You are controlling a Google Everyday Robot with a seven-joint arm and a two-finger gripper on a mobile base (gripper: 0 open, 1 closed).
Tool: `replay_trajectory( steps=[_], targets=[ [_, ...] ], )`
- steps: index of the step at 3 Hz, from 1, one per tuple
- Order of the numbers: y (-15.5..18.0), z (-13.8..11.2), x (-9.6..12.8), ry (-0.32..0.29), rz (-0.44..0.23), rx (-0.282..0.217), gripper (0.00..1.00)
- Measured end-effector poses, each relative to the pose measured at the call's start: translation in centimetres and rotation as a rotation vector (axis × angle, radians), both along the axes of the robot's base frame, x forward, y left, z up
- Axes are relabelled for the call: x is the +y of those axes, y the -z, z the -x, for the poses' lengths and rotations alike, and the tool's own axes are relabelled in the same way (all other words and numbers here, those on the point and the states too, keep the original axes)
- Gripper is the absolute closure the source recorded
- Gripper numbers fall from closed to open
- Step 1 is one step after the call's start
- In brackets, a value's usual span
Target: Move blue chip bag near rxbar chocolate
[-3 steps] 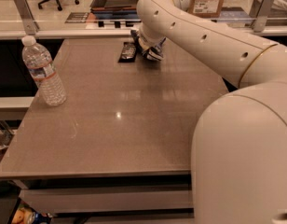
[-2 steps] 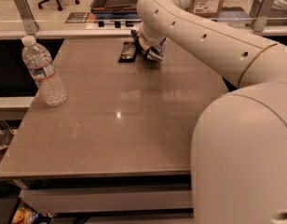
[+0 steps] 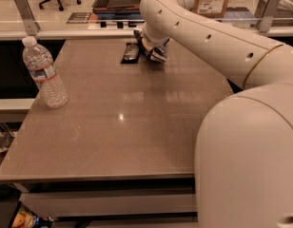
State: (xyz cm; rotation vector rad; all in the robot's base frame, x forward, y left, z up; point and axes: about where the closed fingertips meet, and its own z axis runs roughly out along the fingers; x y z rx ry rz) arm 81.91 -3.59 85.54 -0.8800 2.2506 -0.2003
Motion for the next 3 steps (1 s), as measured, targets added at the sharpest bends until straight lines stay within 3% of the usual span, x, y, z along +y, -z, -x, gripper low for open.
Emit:
replay_trajectory(
  steps=[2, 3],
  targets=[
    [-2.0, -0.1, -2.4, 0.109, 0.089, -0.031, 1.00],
    [-2.0, 0.6, -3.3, 0.132, 0.093, -0.018, 1.00]
  ],
)
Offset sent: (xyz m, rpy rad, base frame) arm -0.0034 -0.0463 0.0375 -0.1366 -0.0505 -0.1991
